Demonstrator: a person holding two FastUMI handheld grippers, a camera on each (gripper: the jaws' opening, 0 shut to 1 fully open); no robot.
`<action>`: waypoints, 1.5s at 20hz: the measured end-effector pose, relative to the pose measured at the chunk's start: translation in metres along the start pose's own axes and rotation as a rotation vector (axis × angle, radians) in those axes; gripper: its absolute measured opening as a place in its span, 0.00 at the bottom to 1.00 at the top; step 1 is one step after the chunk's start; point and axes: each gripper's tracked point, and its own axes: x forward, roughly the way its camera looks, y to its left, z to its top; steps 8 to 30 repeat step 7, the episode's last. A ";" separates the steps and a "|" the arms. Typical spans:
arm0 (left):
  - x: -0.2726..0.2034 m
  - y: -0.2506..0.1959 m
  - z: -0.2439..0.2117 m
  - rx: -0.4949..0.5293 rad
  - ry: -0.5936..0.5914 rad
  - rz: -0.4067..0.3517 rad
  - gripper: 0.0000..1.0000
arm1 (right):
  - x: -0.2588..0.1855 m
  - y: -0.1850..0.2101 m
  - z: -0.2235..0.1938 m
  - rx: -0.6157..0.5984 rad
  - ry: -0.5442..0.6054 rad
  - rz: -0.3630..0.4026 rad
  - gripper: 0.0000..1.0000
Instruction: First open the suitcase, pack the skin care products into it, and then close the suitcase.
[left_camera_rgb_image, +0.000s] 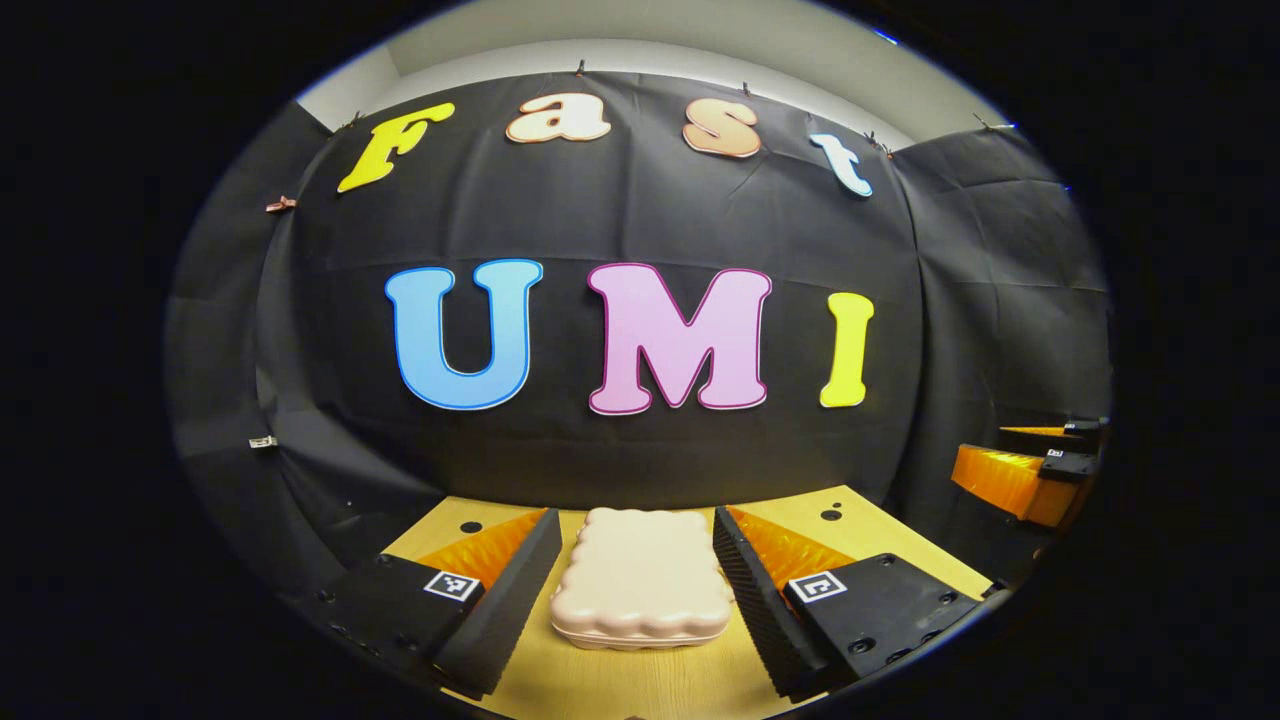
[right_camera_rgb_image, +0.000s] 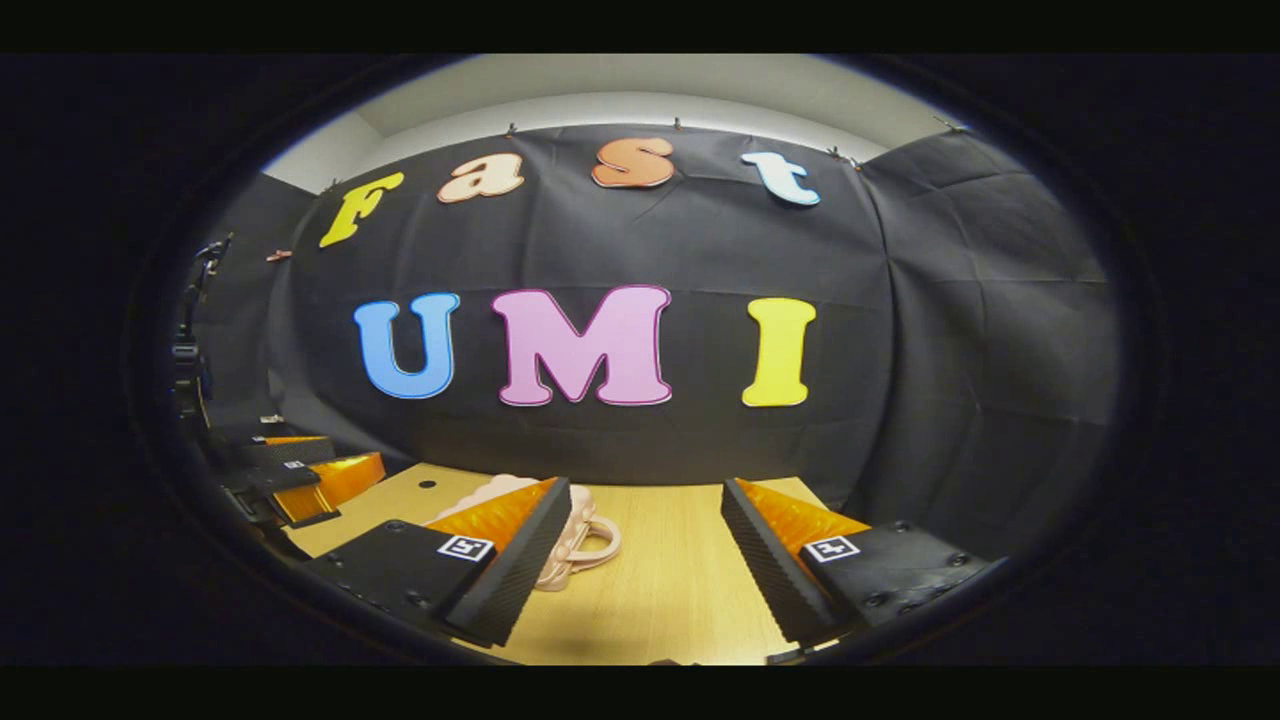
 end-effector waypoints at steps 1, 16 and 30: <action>-0.002 0.000 0.000 0.001 -0.001 -0.001 0.96 | -0.001 0.000 0.000 0.000 0.000 0.002 0.96; -0.008 -0.005 0.002 0.013 -0.011 -0.006 0.96 | -0.007 0.001 0.003 -0.015 -0.002 0.005 0.96; -0.008 -0.005 0.002 0.013 -0.011 -0.006 0.96 | -0.007 0.001 0.003 -0.015 -0.002 0.005 0.96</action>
